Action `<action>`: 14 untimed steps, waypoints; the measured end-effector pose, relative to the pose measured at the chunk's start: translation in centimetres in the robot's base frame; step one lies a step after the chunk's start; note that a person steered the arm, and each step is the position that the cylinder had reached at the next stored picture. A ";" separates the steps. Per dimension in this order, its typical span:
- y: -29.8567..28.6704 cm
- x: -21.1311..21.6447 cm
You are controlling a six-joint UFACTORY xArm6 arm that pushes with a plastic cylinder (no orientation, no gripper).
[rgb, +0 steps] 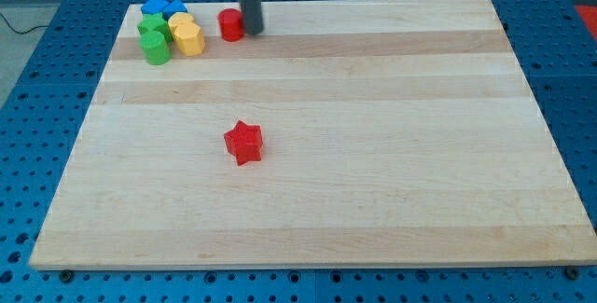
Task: Push the red star into the group of blocks
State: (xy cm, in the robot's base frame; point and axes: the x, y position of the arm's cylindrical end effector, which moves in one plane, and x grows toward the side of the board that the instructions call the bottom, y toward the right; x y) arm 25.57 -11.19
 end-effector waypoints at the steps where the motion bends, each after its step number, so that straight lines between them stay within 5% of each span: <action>1: -2.5 0.0; 3: 1.5 1.9; 4: 8.4 5.7; 5: 13.7 13.5; 6: 13.4 21.7; 7: 8.6 25.0; 9: -1.0 21.9; 11: -2.6 22.7; 13: -2.6 14.9; 14: -2.6 15.1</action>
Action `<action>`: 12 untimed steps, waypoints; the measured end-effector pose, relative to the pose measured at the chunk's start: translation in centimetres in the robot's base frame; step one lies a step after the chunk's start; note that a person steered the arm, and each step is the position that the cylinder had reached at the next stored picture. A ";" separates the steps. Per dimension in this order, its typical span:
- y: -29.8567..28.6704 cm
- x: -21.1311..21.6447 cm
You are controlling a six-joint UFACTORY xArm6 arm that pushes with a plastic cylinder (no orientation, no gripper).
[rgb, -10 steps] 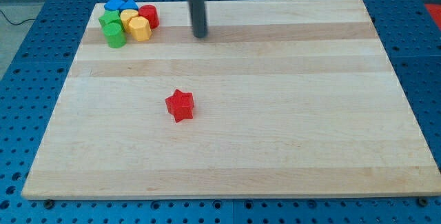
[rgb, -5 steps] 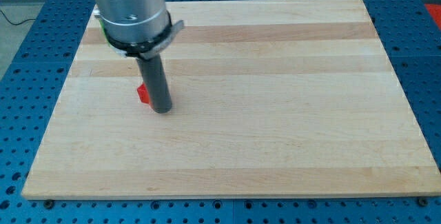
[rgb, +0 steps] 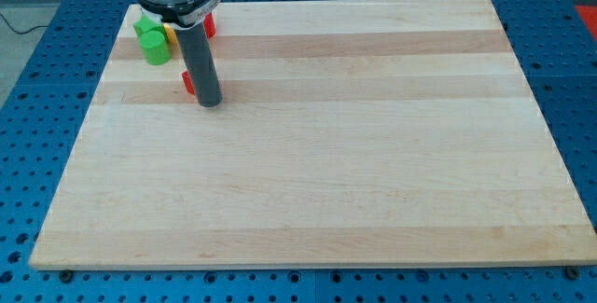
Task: Push the red star into the group of blocks
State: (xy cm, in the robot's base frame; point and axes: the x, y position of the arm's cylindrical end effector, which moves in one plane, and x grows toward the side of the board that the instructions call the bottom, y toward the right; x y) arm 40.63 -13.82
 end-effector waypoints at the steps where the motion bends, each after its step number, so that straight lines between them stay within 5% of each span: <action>1: -2.2 1.9; 2: -5.3 2.0; 6: 3.0 -6.9; 8: 7.6 -7.5; 10: 4.5 -9.9; 12: 3.7 -7.0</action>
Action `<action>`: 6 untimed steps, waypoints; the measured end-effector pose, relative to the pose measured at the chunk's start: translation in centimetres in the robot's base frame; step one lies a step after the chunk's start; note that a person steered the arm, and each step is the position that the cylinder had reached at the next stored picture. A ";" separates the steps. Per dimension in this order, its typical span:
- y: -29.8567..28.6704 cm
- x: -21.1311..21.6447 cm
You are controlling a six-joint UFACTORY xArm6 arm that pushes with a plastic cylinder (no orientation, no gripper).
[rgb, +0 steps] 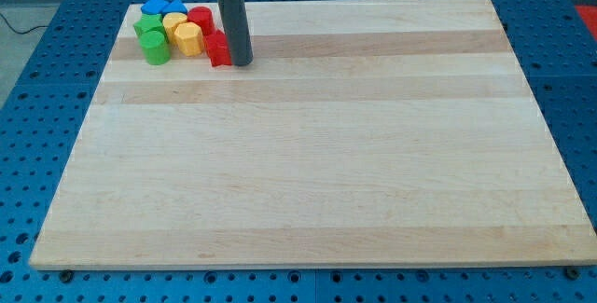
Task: Push the red star into the group of blocks
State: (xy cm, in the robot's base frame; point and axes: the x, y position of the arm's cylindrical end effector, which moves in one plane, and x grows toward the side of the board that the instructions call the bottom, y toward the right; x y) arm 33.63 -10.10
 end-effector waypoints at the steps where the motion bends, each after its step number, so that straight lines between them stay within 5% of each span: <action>1: -2.4 1.8; 4: -4.0 -2.3; 6: -2.2 -1.0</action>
State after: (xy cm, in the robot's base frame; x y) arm 32.61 -12.30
